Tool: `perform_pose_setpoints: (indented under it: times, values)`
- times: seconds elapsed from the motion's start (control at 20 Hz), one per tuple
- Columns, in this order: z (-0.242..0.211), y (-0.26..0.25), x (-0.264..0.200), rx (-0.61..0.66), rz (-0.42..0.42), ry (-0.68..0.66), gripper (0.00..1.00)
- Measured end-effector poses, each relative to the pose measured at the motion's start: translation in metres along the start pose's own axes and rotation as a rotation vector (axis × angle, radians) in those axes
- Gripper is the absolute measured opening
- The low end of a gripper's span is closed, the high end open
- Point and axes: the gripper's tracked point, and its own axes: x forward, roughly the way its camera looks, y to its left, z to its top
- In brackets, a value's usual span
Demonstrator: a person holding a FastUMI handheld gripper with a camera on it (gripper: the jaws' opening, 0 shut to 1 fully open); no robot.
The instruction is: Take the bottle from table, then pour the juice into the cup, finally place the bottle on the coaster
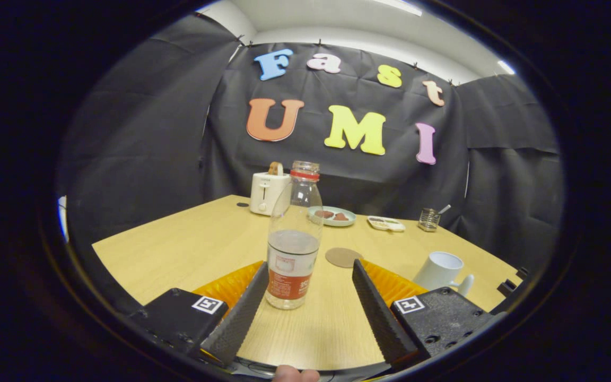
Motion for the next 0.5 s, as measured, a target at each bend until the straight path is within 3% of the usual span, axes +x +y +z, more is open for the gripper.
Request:
perform_pose_setpoints:
  times: [0.5]
  values:
    - [-0.002,0.021,0.037,-0.032,0.034,0.005,1.00]
